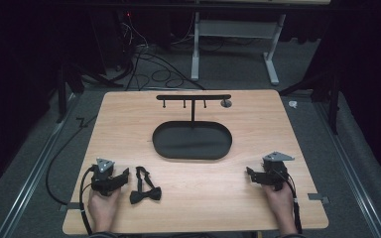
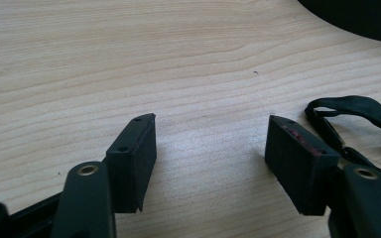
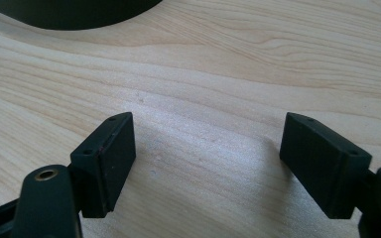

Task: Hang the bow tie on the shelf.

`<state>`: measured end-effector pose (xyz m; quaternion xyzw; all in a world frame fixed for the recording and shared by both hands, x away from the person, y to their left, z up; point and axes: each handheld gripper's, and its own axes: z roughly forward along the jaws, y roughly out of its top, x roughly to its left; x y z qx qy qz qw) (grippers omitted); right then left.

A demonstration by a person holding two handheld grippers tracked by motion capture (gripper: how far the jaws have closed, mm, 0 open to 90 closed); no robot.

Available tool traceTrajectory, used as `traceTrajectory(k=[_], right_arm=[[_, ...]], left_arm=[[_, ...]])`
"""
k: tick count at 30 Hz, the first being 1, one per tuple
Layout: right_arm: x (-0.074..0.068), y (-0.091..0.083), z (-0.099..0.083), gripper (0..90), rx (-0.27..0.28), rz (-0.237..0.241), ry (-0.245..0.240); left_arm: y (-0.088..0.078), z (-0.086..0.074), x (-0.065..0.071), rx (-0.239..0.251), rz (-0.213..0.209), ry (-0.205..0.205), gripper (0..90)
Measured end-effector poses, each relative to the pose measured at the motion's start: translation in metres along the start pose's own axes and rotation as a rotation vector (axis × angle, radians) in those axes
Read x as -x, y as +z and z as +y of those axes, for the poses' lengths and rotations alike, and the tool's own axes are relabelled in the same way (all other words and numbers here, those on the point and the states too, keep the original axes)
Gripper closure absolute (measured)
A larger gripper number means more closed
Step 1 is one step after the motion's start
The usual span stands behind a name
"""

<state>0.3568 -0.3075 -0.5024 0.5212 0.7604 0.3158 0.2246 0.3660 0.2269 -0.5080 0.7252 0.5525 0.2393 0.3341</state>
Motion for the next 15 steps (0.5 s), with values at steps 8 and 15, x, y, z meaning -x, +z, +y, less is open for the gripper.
traceTrajectory(k=[8, 15], right_arm=[[0.0001, 0.0000, 0.0000, 22.9, 0.000, 0.000, -0.001], [0.0010, -0.0001, -0.0001, 22.7, 0.000, -0.018, 0.020]], left_arm=[[-0.0001, 0.0000, 0.0003, -0.004, 0.000, 0.002, 36.1], [0.0000, 0.0001, 0.0003, -0.004, -0.006, 0.003, 34.9]])
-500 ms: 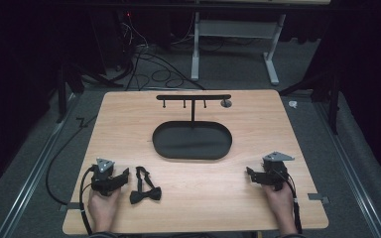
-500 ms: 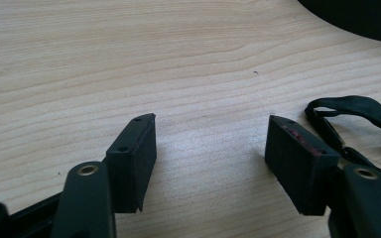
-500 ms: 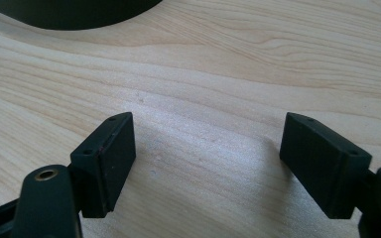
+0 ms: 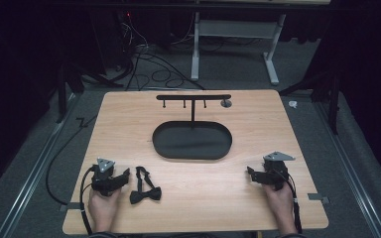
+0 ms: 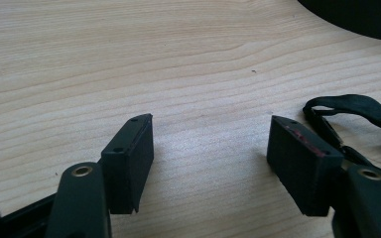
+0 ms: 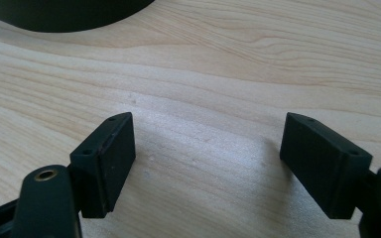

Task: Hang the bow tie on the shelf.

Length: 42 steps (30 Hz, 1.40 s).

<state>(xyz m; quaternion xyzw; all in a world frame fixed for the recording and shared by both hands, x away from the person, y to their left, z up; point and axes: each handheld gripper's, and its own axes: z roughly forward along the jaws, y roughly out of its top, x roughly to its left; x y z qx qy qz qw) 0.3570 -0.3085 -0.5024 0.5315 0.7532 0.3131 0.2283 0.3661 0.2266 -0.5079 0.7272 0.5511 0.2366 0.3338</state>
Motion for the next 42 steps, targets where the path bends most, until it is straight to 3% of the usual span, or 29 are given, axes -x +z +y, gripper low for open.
traceTrajectory(k=[30, 38, 42], right_arm=[[0.000, 0.000, 0.000, 22.1, 0.000, 0.010, -0.017], [0.000, 0.000, 0.000, 22.1, 0.000, 0.011, -0.016], [0.000, 0.000, 0.000, 22.1, 0.000, 0.011, -0.016]], left_arm=[[-0.003, 0.001, -0.002, 0.005, 0.003, -0.006, 34.6], [-0.018, 0.007, -0.004, 0.042, -0.037, -0.024, 35.6], [-0.028, 0.007, -0.003, 0.067, -0.059, -0.034, 40.4]])
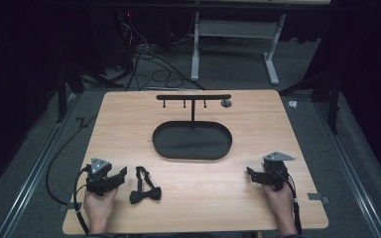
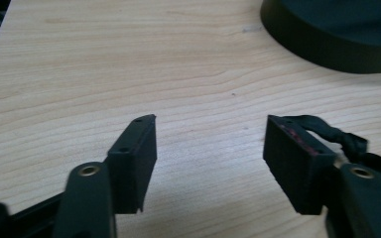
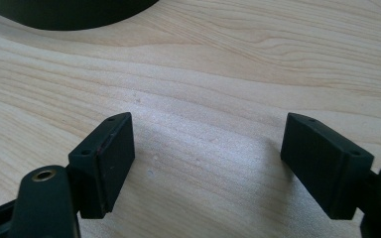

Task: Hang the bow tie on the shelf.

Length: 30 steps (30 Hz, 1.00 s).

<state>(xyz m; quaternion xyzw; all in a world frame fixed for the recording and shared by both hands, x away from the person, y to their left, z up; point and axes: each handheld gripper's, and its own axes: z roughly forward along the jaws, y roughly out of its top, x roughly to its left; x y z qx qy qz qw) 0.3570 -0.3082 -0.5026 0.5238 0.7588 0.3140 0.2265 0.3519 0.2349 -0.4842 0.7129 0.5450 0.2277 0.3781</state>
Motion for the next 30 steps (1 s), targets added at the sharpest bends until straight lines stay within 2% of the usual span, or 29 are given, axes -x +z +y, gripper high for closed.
traceTrajectory(k=[5, 10, 13, 18, 22, 30], right_arm=[[0.000, 0.000, 0.000, 22.1, -0.002, 0.000, 0.000], [0.000, 0.000, 0.000, 22.1, -0.002, 0.000, 0.000], [0.000, 0.000, 0.000, 22.1, -0.002, 0.000, -0.002], [0.000, 0.000, 0.000, 22.1, -0.001, 0.001, -0.002], [0.000, 0.000, 0.000, 22.1, -0.002, 0.001, -0.002], [0.000, 0.000, 0.000, 22.0, -0.002, 0.001, -0.002]], left_arm=[[-0.008, 0.000, 0.006, -0.009, -0.030, -0.006, 42.9], [-0.010, 0.000, 0.013, -0.016, -0.054, 0.002, 44.5], [-0.008, 0.001, 0.018, -0.023, -0.075, 0.006, 44.6], [0.000, 0.002, 0.030, -0.068, -0.110, 0.033, 45.3], [0.005, 0.002, 0.036, -0.089, -0.137, 0.031, 46.2], [0.011, 0.000, 0.040, -0.123, -0.140, 0.037, 47.8]])
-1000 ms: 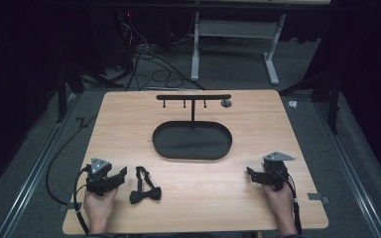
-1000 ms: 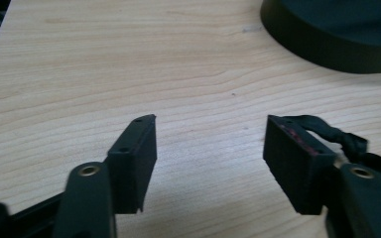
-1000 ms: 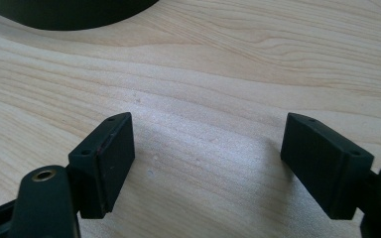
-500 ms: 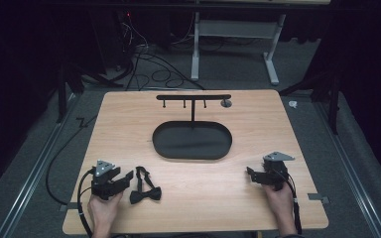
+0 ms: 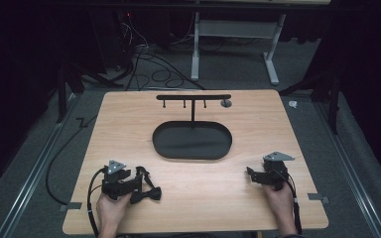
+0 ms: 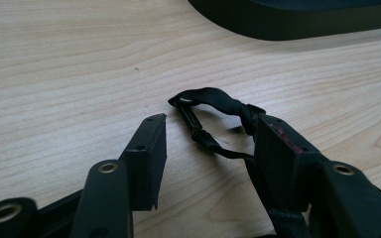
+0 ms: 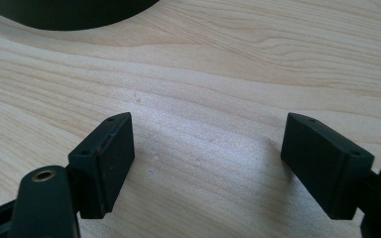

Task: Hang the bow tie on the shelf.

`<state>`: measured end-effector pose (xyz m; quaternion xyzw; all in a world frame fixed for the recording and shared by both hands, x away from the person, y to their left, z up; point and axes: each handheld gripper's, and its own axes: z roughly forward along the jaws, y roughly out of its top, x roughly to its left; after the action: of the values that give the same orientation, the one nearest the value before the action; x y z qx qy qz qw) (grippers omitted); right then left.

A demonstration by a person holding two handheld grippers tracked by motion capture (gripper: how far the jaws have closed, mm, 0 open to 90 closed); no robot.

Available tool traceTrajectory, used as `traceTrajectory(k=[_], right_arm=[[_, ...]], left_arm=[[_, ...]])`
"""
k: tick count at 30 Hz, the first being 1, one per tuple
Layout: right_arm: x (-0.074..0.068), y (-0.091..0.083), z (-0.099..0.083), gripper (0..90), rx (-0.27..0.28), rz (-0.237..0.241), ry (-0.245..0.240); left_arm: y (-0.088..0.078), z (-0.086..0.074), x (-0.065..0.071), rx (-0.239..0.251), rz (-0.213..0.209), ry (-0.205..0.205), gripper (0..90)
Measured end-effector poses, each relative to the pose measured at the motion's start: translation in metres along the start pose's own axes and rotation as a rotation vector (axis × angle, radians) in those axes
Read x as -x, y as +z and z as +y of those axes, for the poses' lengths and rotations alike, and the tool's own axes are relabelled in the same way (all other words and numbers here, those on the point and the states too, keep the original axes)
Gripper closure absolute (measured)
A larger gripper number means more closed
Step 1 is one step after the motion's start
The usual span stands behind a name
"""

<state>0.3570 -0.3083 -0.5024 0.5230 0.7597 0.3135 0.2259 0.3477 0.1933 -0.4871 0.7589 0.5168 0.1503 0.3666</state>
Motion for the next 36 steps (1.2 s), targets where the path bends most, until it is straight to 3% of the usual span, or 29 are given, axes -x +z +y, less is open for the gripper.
traceTrajectory(k=[9, 21, 27, 36], right_arm=[[-0.0002, -0.0001, 0.0000, 22.0, -0.001, 0.001, 0.001], [-0.0001, 0.0000, 0.0000, 22.0, 0.000, 0.001, -0.001], [-0.0001, 0.0000, 0.0000, 22.0, 0.000, 0.001, -0.001], [-0.0001, 0.0000, 0.0000, 22.0, 0.000, 0.001, -0.001]], left_arm=[[0.0086, -0.0023, 0.0052, -0.045, 0.061, 0.060, 52.7], [0.0097, -0.0040, 0.0082, -0.051, 0.094, 0.099, 77.6], [0.0102, -0.0035, 0.0100, -0.056, 0.097, 0.108, 88.3], [0.0095, -0.0031, 0.0085, -0.045, 0.072, 0.095, 89.5]])
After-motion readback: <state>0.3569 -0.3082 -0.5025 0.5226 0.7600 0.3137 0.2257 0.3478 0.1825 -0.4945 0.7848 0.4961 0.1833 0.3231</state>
